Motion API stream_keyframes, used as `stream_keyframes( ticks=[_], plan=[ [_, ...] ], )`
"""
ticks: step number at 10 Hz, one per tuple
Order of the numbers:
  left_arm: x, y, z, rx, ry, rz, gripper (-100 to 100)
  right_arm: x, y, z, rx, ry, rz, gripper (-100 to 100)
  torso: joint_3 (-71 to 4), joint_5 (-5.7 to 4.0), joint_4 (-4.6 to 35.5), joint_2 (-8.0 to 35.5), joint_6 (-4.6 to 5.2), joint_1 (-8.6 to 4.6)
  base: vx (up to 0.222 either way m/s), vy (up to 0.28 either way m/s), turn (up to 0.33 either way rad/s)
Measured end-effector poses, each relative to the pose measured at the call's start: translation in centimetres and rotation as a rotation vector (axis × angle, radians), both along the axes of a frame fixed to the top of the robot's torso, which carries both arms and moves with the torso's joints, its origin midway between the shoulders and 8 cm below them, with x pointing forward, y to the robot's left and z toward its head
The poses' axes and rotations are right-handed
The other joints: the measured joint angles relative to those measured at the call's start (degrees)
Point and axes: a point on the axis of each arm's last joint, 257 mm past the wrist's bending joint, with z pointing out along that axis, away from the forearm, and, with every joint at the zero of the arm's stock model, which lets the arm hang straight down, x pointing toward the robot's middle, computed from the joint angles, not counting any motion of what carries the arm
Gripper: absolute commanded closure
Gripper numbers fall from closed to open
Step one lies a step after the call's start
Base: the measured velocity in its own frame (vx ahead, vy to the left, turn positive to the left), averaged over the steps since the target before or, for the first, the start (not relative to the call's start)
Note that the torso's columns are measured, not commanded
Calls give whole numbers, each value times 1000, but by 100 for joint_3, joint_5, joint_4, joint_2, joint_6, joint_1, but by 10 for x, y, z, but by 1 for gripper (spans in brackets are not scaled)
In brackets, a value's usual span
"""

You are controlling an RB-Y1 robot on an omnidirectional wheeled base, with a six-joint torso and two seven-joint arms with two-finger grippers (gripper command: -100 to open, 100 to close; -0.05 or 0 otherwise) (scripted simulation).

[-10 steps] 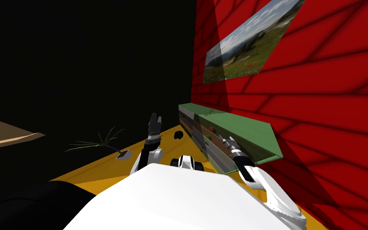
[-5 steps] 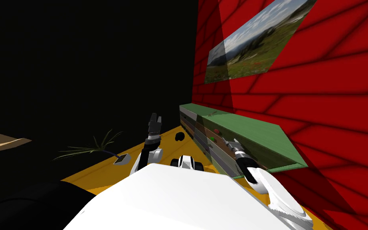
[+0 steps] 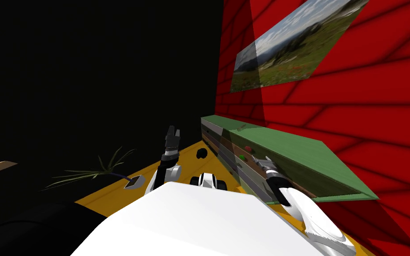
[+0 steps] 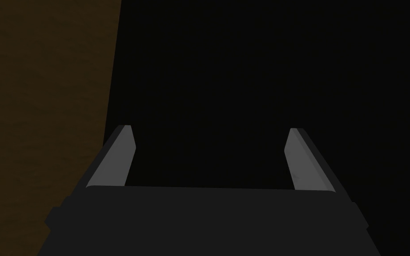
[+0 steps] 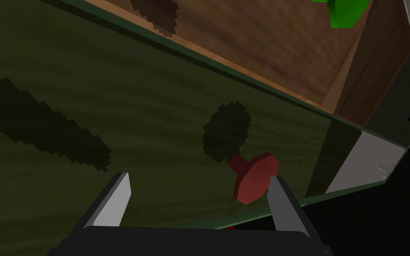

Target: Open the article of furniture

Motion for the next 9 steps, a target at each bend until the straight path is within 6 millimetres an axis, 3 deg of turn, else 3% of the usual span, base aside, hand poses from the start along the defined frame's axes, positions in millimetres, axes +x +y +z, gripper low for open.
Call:
stream_keyframes(
  ticks=[7,9],
  plan=[
    [0,0,0,0,0,0,0,-19,-74,-15,-255,139,-99,-100,-6,4,-3,-12,0,19,95,161,-31],
    [0,0,0,0,0,0,0,-24,-77,-13,-294,160,-90,-100,10,-8,4,16,1,-29,31,59,-9]
  ],
)
